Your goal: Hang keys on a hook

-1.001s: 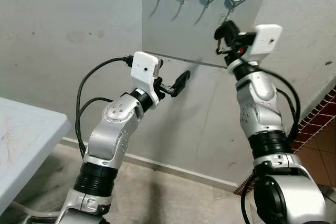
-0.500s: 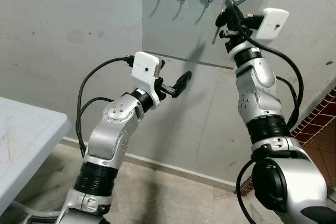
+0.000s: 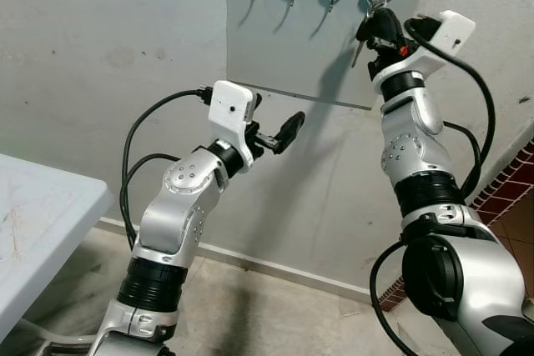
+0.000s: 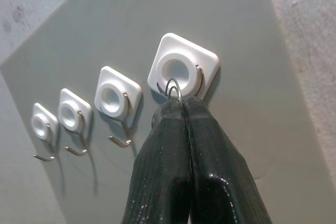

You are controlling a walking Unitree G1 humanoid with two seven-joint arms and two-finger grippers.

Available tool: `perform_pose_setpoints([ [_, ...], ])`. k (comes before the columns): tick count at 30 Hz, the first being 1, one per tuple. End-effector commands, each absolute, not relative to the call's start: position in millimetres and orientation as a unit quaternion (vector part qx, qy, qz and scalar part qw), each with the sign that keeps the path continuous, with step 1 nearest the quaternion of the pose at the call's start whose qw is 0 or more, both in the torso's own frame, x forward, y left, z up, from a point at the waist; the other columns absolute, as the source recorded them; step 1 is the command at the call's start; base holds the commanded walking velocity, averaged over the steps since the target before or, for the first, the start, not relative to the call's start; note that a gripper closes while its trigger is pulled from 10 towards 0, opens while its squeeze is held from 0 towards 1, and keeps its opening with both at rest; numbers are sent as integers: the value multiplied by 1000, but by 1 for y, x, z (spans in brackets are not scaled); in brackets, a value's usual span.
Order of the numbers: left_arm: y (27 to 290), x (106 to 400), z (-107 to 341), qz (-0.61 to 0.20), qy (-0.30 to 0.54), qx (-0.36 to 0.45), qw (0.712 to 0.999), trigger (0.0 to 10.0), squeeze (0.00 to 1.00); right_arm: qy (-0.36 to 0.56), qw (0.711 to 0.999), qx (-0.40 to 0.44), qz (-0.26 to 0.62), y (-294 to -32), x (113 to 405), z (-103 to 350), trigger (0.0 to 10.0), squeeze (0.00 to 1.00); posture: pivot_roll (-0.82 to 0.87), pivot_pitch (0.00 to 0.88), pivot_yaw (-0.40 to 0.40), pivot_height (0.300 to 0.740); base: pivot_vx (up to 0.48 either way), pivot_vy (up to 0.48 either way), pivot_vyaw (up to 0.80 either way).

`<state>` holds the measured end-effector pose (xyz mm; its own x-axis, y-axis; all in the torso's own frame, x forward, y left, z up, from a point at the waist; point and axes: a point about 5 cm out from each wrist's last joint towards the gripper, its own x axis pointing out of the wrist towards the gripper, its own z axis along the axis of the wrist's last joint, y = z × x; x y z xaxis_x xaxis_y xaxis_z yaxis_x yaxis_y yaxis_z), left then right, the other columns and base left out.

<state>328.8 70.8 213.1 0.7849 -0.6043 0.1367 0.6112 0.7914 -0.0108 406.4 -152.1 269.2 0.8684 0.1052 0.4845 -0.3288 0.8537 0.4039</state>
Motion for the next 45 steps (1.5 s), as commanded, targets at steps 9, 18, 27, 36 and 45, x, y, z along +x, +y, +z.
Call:
perform_pose_setpoints([
  [9, 70, 329, 224, -326, -79, -24, 942, 10000, 0, -214, 920, 299, 137, -147, 409, 268, 10000, 0, 11, 0, -28, 715, 0, 0, 0],
  [18, 71, 329, 224, -327, -79, -25, 942, 10000, 0, -214, 916, 307, 140, -148, 409, 268, 10000, 0, 13, 0, -25, 715, 0, 0, 0],
  [27, 73, 329, 225, -325, -79, -24, 942, 10000, 0, -225, 915, 305, 141, -148, 409, 271, 10000, 0, 13, 0, -25, 715, 0, 0, 0],
  [36, 73, 329, 225, -323, -80, -24, 943, 10000, 0, -223, 910, 327, 126, -152, 410, 271, 10000, 0, 19, 0, -29, 715, 0, 0, 0],
  [45, 75, 329, 225, -322, -78, -23, 943, 10000, 0, -221, 911, 334, 101, -156, 410, 266, 10000, 0, 24, 0, -27, 715, 0, 0, 0],
])
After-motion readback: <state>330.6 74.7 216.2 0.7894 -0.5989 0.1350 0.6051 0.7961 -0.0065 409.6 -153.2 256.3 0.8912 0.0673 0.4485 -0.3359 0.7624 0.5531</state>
